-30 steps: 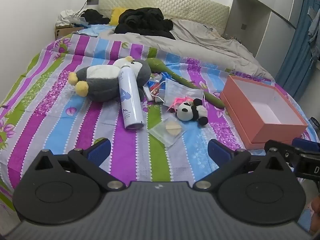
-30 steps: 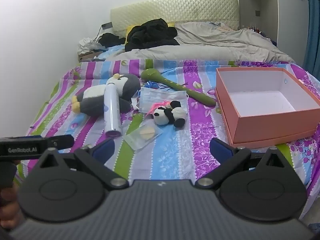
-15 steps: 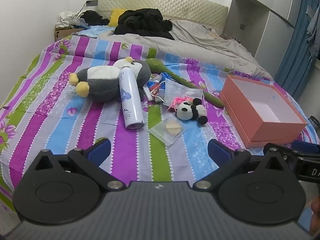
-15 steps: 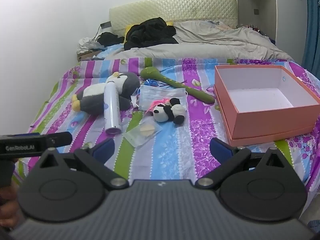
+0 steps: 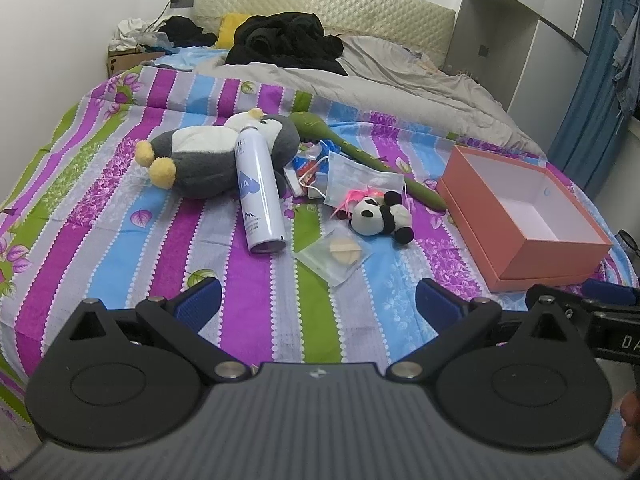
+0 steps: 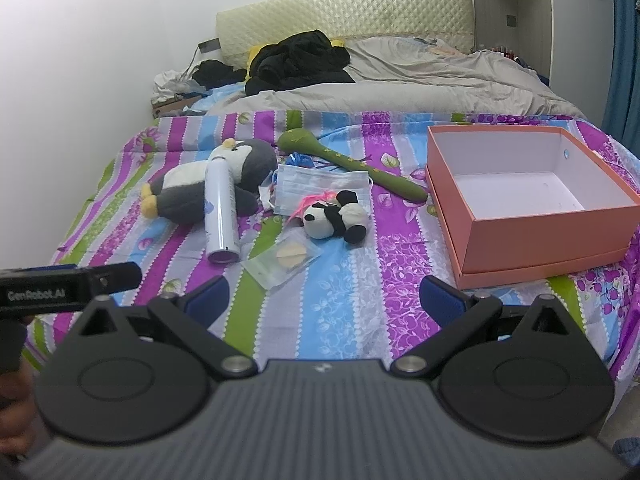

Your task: Organize soft objects

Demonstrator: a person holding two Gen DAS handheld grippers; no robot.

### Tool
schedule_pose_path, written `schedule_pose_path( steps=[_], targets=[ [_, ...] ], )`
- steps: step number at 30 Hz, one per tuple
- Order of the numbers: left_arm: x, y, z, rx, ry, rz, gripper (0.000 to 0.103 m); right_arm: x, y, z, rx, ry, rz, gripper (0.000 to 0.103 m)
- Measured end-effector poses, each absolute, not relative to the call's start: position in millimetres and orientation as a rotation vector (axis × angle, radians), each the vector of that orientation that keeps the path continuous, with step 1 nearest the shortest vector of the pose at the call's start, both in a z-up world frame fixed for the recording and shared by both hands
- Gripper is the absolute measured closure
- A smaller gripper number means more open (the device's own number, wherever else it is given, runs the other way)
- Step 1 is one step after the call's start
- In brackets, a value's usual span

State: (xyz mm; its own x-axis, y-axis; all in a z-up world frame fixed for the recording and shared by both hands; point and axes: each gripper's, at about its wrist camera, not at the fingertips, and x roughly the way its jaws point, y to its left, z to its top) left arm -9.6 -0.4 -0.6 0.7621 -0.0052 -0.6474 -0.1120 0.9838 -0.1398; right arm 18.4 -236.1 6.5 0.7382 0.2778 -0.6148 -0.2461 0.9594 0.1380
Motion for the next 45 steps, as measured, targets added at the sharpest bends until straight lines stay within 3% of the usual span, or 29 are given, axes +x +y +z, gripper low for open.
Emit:
schedule_pose_path(
  steps=[45],
  targets=[
    [-9.9, -2.6, -14.9, -0.177, 0.739, 0.038, 0.000, 12.6, -248.2, -5.2, 0.083, 0.718, 0.249, 0.000]
  ],
)
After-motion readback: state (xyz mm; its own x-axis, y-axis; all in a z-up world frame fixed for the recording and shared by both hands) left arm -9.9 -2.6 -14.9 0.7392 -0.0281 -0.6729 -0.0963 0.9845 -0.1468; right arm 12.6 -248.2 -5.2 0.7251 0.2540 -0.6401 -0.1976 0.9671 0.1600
